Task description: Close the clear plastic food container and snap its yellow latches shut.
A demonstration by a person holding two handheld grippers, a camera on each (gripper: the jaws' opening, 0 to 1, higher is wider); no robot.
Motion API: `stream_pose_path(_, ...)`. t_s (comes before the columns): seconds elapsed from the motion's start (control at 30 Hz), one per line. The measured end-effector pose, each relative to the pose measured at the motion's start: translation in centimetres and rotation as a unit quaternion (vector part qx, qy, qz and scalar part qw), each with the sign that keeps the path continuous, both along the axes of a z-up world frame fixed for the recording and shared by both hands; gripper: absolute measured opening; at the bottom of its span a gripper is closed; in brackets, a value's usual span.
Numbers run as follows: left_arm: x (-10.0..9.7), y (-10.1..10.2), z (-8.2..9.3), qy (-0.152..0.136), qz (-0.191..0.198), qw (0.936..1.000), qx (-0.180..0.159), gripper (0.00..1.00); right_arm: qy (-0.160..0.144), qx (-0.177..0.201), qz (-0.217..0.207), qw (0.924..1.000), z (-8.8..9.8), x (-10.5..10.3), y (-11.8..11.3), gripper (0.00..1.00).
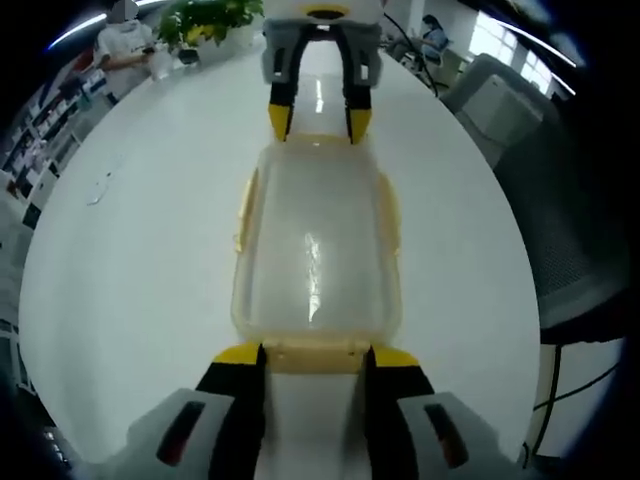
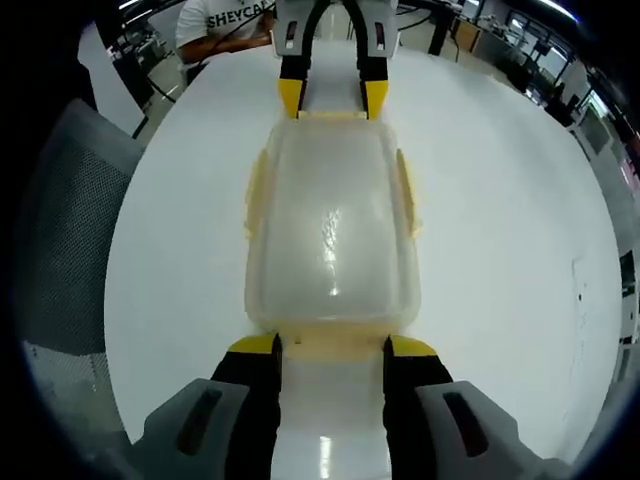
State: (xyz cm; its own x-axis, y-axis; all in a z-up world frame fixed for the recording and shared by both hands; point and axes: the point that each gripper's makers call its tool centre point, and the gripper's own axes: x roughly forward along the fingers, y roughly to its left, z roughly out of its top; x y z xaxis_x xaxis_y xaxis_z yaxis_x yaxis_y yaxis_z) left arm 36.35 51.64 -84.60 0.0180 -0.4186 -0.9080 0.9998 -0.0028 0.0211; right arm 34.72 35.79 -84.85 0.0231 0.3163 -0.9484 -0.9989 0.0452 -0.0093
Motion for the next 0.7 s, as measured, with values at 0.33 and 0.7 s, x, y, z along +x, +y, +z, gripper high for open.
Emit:
stream_pose_path(0.33,0.01,-0.03,-0.02,0.003,0.0,1.0,-0.002,0.33,0.002,-0.006,-0.005,1.0,-0.06,0.02,-0.09,0.36)
stream_pose_path(0.7,-0.01,-0.06,0.08,0.002,0.012,0.9999,-0.003,0.33,0.002,-0.028,0.002,0.9996,-0.12,0.26,-0.21,0.35)
